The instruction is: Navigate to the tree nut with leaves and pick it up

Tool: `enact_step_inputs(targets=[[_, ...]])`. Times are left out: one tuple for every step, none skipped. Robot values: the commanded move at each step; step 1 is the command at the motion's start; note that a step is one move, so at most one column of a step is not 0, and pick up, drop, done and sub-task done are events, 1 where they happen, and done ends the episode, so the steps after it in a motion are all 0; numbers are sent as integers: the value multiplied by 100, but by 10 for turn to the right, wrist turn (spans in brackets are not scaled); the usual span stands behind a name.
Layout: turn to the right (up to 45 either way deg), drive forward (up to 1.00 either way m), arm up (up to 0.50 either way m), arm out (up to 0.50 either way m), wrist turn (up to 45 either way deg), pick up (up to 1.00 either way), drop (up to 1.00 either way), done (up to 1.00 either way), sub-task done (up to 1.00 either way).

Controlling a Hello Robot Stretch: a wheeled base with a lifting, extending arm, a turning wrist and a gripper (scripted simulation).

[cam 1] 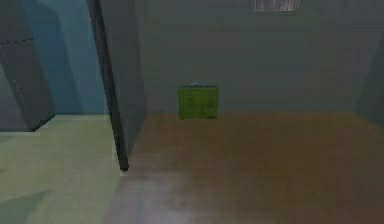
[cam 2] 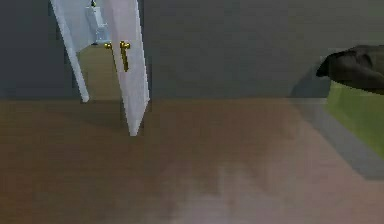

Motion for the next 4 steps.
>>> enact_step_inputs(targets=[[-420, 0, 0, 0, 0, 0, 0, 0, 0], [0, 45, 0, 0, 0, 0, 0, 0, 0], [-450, 0, 0, 0, 0, 0, 0, 0, 0], [-210, 0, 0, 0, 0, 0, 0, 0, 0]])
